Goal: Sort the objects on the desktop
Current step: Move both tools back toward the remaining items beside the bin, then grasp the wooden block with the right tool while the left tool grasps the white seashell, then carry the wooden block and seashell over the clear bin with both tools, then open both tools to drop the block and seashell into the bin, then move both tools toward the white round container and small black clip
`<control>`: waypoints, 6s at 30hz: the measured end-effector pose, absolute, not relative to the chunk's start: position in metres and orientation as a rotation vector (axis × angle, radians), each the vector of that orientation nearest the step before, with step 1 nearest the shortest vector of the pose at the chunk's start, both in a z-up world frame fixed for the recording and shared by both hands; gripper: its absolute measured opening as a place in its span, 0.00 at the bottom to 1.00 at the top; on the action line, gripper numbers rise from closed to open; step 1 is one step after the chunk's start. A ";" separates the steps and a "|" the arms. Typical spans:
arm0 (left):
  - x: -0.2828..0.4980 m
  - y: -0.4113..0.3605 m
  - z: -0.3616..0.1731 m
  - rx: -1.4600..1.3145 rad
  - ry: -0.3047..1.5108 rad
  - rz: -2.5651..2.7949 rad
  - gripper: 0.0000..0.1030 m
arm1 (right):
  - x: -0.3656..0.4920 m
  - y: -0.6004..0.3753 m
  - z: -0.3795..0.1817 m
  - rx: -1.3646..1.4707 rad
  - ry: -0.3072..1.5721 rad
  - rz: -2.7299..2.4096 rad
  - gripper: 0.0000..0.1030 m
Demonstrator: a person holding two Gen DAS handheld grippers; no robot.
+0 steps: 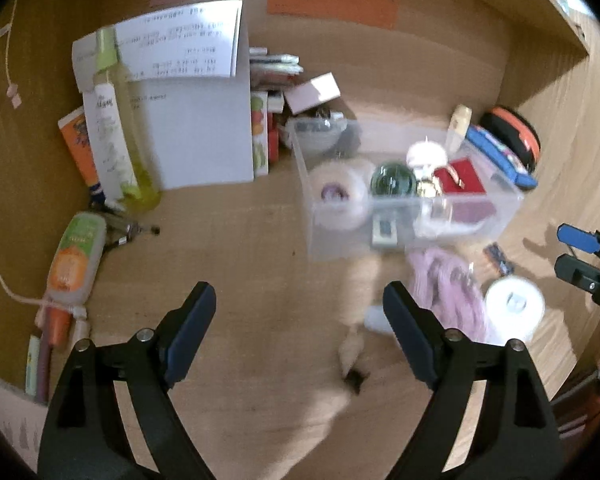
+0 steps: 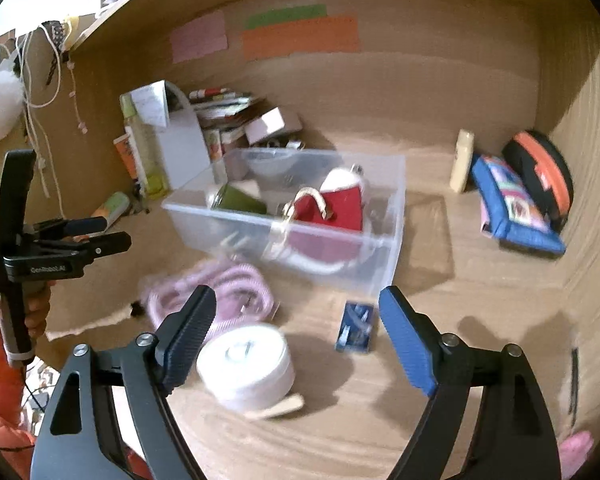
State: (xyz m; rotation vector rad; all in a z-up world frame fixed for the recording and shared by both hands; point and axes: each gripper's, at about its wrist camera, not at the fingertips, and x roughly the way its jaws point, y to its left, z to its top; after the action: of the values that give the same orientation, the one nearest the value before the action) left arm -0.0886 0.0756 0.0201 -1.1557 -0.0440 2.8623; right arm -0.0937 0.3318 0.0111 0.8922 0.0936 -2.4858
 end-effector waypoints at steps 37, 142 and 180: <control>-0.069 0.114 -0.031 -1.255 0.062 2.781 0.30 | -0.067 0.323 -0.060 1.027 0.190 -2.354 0.58; -0.223 0.161 0.037 -1.057 -0.092 2.655 0.23 | -0.217 0.292 0.007 0.855 0.146 -2.578 0.51; -0.081 0.086 -0.004 -1.199 -0.025 2.786 0.56 | -0.114 0.328 -0.015 0.927 0.104 -2.532 0.70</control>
State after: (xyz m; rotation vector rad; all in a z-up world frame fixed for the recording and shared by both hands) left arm -0.0811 0.0860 -0.0036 -1.1989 -0.0250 2.7861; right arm -0.1136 0.3284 -0.0152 0.9273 0.1036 -2.5321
